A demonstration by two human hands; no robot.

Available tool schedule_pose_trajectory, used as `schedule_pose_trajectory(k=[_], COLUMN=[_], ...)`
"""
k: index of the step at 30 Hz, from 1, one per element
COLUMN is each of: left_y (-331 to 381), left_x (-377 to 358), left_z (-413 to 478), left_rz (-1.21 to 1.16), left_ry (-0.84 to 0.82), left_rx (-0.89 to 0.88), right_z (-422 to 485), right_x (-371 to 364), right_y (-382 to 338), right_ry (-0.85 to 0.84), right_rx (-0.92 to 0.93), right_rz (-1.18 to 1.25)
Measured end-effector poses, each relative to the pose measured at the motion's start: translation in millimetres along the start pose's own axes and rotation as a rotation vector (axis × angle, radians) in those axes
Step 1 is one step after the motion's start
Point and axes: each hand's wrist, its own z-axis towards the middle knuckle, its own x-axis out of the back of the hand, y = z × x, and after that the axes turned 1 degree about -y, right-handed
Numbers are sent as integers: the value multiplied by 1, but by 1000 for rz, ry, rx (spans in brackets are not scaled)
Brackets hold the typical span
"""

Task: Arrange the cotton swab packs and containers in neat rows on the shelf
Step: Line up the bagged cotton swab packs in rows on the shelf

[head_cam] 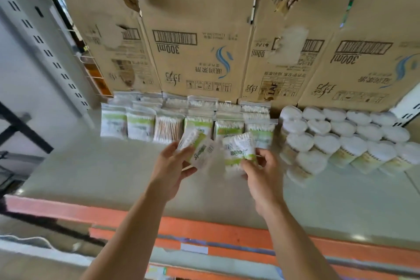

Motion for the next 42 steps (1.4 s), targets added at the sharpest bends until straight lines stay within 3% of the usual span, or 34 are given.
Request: schedule_pose_trajectory(k=[6,15,19,23,28,33,42], left_y=[0,0,-2,-2,1,3,1], left_x=[12,3,3,4,5,5,4], left_z=[15,32,38,40,41,41,48], left_rz=[15,139,301,599,627,667,781], left_ry=[-33,64,107,179,227,227,247], left_rx=[32,-31,-115,-310,-378,-422,-475], right_z=[-8,4,10,15,24,28,32], right_x=[-5,-3,-5,-7,-6,-1,-1], right_y=[0,-1,-2,-6,-11,-26,-50], right_ry=[70,56,37,13,-7,-7,-207], right_rx=[-10,-28,-22,1,-1,100,202], right_rz=[39,-9,-18,-34,-57,-179,-567])
